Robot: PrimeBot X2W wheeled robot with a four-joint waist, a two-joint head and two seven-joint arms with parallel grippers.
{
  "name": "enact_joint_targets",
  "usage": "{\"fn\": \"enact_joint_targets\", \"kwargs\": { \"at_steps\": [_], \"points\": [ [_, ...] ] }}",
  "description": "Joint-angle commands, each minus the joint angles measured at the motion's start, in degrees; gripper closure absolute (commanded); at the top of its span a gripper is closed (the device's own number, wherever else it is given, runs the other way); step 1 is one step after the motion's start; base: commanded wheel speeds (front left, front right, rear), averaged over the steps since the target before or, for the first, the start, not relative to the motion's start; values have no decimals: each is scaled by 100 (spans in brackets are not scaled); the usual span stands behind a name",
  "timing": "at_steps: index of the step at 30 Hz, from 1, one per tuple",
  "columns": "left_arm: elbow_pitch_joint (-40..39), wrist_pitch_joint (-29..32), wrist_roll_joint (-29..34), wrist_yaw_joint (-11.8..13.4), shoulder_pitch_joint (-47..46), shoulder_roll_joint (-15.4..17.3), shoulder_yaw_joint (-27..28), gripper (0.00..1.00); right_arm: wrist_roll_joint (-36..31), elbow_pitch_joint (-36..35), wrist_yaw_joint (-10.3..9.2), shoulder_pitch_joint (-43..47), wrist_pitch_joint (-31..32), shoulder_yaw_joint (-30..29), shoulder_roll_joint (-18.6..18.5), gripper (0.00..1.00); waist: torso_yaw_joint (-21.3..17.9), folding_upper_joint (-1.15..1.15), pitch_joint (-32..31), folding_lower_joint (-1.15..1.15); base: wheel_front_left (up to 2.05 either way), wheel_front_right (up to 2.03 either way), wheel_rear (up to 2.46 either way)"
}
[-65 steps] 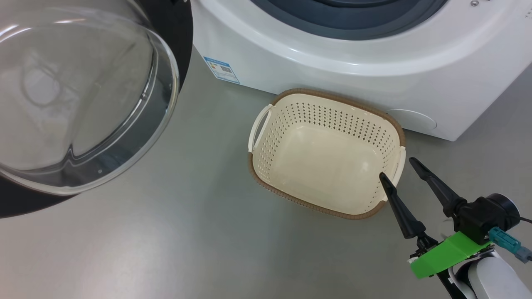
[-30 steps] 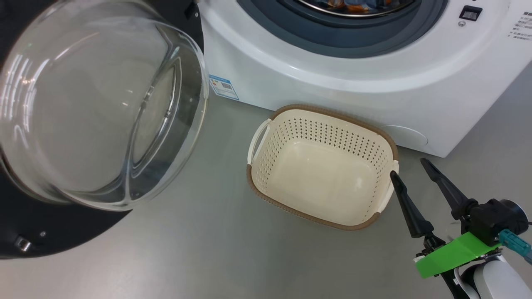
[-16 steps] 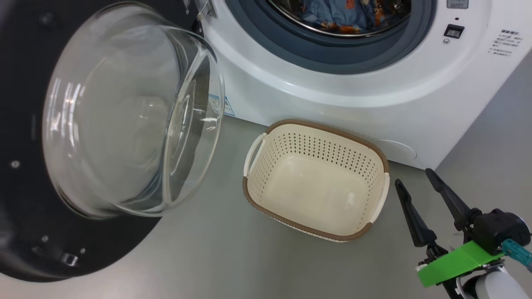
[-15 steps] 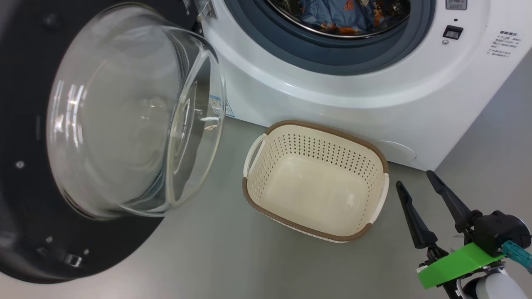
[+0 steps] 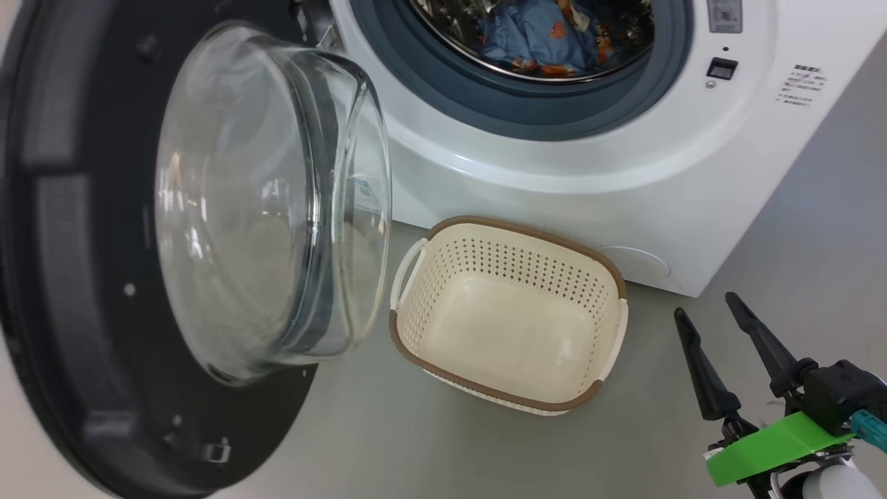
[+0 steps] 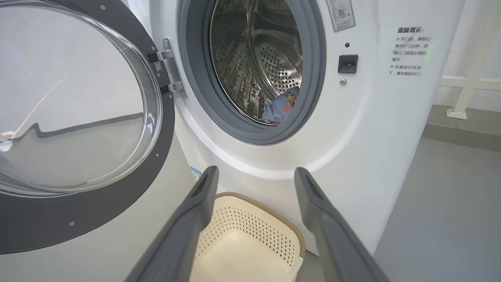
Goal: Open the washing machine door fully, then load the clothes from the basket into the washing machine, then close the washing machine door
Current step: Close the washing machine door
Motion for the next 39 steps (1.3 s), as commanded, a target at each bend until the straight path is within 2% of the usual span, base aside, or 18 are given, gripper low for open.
{"fn": "enact_joint_targets", "kwargs": {
  "at_steps": [1,14,39],
  "points": [
    [-233,59,-132,-59,-64,277,203,100,-75,-146,9,86,-27,103,-10,0,-43,0,-22,0,0,0,0],
    [-791,103,-39,-59,-227,-13,-111,100,-115,-207,9,135,-27,-94,111,0,-515,0,-46,0,0,0,0],
    [-592,-325,413,-59,-1097,-740,-622,100,-130,-269,9,109,-27,-301,394,0,-1849,0,37,0,0,0,0]
  ]
}}
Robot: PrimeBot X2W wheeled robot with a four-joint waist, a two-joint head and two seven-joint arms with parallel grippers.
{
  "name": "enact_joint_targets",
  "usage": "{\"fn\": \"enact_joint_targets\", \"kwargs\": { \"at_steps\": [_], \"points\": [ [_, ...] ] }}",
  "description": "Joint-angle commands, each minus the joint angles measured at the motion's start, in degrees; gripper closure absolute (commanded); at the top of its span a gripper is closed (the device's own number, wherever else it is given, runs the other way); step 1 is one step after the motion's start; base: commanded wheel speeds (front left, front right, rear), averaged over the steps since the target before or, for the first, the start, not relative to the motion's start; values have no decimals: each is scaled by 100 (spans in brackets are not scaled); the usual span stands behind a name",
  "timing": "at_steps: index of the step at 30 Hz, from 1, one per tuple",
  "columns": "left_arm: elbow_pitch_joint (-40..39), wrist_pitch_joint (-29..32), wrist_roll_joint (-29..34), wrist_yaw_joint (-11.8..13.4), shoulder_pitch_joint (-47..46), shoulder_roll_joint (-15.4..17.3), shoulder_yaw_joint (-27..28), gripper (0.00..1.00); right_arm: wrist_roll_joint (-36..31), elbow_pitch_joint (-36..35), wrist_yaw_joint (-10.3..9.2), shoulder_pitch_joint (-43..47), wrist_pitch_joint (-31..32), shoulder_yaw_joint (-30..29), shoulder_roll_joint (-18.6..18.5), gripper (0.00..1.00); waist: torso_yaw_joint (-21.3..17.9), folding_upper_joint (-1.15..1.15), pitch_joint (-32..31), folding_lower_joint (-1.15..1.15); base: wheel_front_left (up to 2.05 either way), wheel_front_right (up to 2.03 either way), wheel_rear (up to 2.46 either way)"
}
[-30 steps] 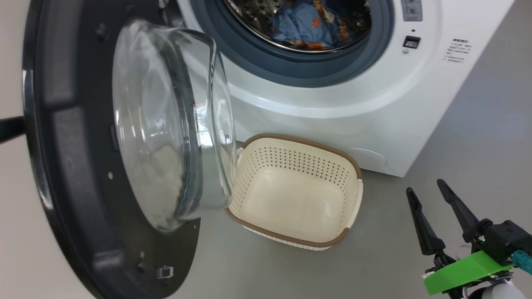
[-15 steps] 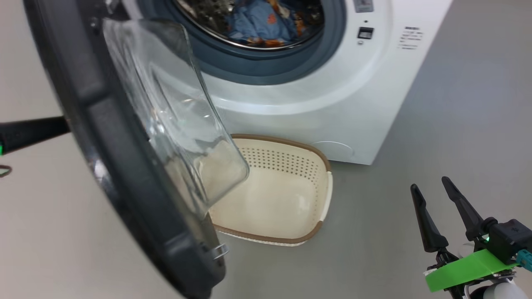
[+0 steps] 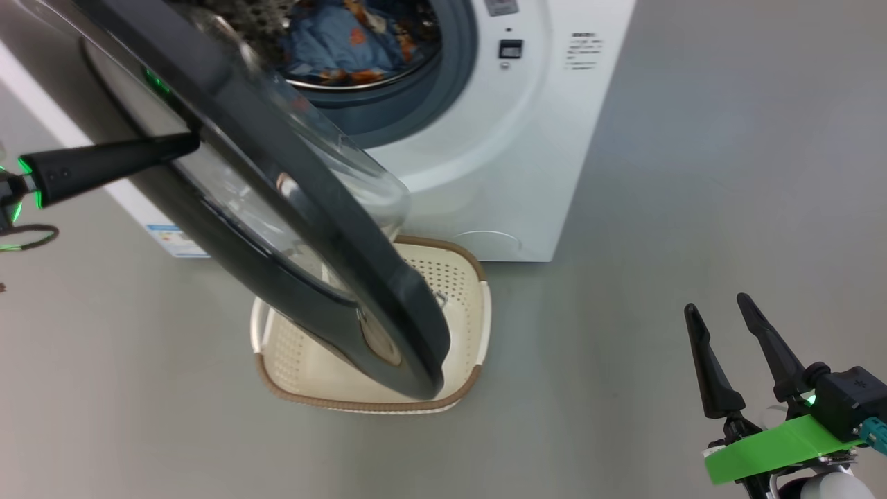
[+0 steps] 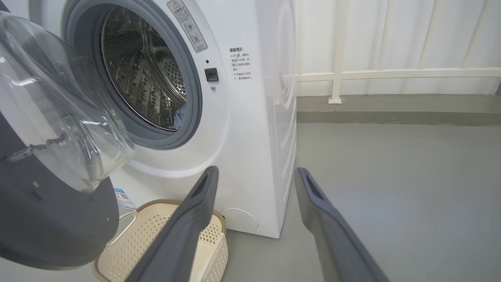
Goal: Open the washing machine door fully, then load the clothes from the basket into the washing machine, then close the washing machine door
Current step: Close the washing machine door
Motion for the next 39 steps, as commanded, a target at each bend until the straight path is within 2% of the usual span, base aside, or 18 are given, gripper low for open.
{"fn": "enact_joint_targets", "kwargs": {
  "at_steps": [1,9,18,29,39],
  "points": [
    [-93,-62,92,-58,-288,246,214,100,-112,-164,9,-10,-27,101,-7,0,-185,0,30,0,0,0,0],
    [247,-336,248,-58,-481,121,159,100,-112,-175,9,-25,-27,85,56,0,-554,0,42,0,0,0,0],
    [384,-553,284,-58,-379,105,121,100,-122,-165,9,15,-27,50,77,0,-597,0,-40,0,0,0,0],
    [176,-996,356,-58,621,378,239,100,-117,-162,9,99,-27,64,30,0,-386,0,-179,0,0,0,0],
    [-26,-1711,258,-58,1766,411,546,100,-114,-163,9,178,-27,84,19,0,-307,0,-274,0,0,0,0]
  ]
}}
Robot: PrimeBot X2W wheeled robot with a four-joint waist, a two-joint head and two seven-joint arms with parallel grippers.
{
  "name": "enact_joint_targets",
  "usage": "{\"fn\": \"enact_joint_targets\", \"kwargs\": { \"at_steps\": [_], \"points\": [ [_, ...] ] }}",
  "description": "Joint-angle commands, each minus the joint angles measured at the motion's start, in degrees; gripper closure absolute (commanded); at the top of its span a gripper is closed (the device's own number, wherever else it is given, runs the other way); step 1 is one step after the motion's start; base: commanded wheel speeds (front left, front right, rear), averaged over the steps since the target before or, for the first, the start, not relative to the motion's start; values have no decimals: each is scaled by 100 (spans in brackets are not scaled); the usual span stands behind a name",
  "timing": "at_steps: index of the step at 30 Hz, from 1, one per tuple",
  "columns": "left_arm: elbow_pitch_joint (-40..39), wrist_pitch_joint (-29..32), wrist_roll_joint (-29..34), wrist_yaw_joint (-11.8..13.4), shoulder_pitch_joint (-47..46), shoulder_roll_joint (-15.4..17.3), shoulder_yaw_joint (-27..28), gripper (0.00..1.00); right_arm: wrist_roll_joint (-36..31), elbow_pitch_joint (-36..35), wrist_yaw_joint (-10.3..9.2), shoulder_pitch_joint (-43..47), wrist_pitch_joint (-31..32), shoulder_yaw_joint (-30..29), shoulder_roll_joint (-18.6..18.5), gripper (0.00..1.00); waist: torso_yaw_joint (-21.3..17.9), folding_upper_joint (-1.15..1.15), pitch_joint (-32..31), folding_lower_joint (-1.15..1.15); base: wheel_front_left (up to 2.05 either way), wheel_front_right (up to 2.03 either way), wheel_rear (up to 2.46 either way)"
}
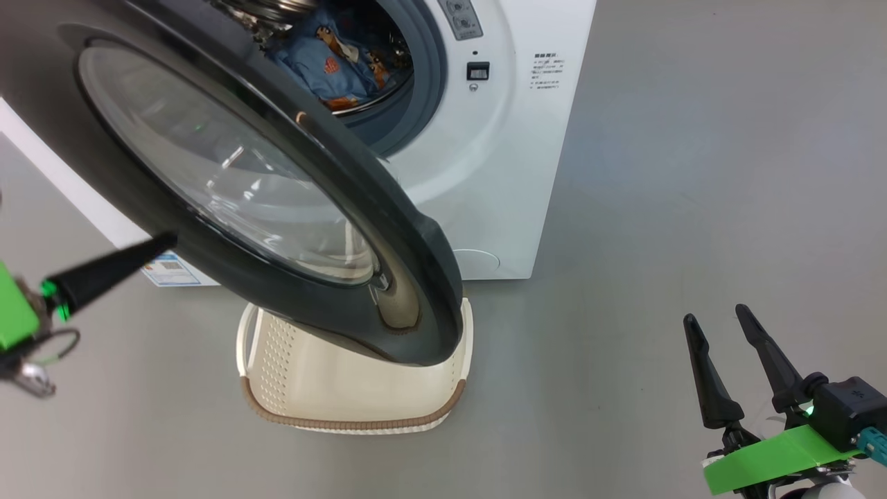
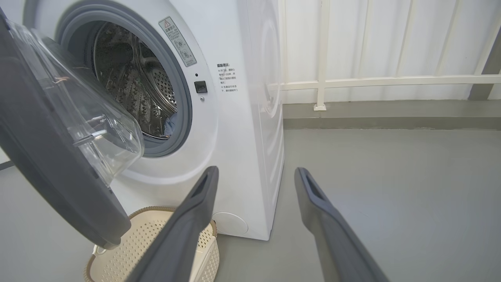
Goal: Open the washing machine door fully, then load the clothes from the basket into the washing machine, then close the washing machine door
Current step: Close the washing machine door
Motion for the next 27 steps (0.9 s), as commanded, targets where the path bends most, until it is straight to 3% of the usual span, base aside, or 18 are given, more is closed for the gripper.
{"fn": "enact_joint_targets", "kwargs": {
  "at_steps": [1,2,3,4,5,6,16,27],
  "points": [
    [-184,-128,20,-40,59,337,306,84,-86,-143,9,50,-27,118,-83,0,10,0,-1,0,0,0,0],
    [-210,-237,23,-40,174,314,334,61,-83,-143,9,57,-27,112,-88,0,16,0,-5,0,0,0,0],
    [-210,-237,23,-40,174,314,334,61,-83,-143,9,57,-27,112,-88,0,16,0,-5,0,0,0,0],
    [-230,-340,27,-40,283,293,357,49,-82,-143,9,65,-27,103,-90,0,21,0,-10,0,0,0,0],
    [-264,-441,54,-40,387,284,366,10,-82,-145,9,74,-27,93,-89,0,26,0,-9,0,0,0,0],
    [-297,-564,66,-40,489,258,386,0,-84,-148,9,81,-27,86,-87,0,28,0,-12,0,0,0,0],
    [-362,-1907,398,-40,1365,-29,165,0,-76,-155,9,105,-27,53,-94,0,94,0,1,0,0,0,0],
    [-159,-3778,625,-40,1845,-366,-280,0,-71,-152,9,75,-27,51,-106,0,129,0,36,0,0,0,0]
  ]
}}
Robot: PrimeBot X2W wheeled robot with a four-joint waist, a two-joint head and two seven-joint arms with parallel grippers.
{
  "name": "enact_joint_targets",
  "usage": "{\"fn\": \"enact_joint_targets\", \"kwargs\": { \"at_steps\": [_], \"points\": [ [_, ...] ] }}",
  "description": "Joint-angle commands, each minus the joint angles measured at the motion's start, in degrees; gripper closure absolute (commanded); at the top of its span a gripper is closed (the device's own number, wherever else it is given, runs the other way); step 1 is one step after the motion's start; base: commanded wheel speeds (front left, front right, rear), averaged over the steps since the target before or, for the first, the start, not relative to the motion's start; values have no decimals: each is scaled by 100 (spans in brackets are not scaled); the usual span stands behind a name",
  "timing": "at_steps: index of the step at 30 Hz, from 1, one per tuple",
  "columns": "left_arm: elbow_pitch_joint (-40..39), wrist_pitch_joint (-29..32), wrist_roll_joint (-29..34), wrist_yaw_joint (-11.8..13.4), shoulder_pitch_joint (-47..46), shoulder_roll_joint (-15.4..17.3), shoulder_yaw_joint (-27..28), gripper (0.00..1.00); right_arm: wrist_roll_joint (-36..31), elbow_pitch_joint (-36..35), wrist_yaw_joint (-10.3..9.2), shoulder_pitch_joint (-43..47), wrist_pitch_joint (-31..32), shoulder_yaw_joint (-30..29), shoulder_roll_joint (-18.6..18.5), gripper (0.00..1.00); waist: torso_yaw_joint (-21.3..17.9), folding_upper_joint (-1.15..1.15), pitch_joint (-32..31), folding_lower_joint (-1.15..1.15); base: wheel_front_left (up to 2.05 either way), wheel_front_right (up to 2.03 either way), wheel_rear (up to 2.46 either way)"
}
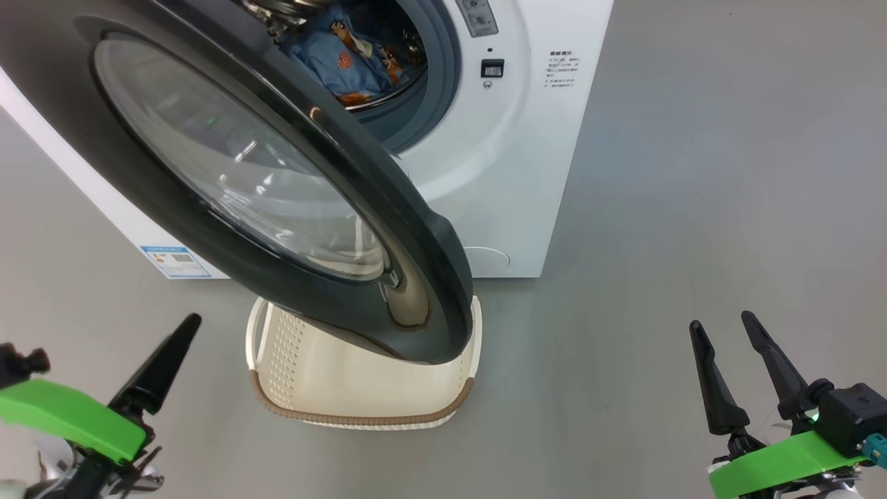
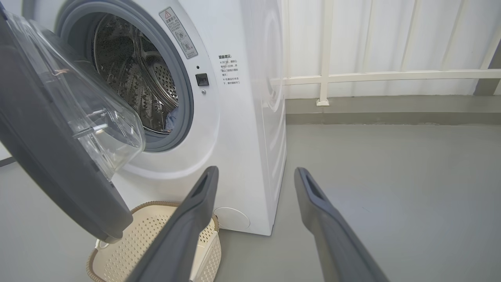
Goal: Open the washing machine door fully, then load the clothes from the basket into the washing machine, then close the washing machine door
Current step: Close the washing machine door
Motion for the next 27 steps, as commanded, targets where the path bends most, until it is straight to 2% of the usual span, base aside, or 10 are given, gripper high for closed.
{"fn": "enact_joint_targets", "kwargs": {
  "at_steps": [1,10,15,20,21,27],
  "points": [
    [-63,-361,180,-40,-75,225,161,0,-71,-149,9,-22,-27,117,-92,0,2,0,9,0,0,0,0],
    [318,-2397,947,-40,14,535,-746,0,-70,-127,9,-22,-27,94,-110,0,4,0,-2,0,0,0,0],
    [722,-2970,1609,-40,-118,651,-1169,0,-71,-114,9,-19,-27,92,-120,0,9,0,-32,0,0,0,0],
    [787,-2997,2752,-40,-153,252,-508,0,-73,-116,9,8,-27,74,-128,0,18,0,-60,0,0,0,0],
    [787,-2997,2752,-40,-153,252,-508,0,-73,-116,9,8,-27,74,-128,0,18,0,-60,0,0,0,0],
    [595,-2999,4305,-40,81,-243,160,0,-74,-108,9,41,-27,72,-130,0,-15,0,-78,0,0,0,0]
  ]
}}
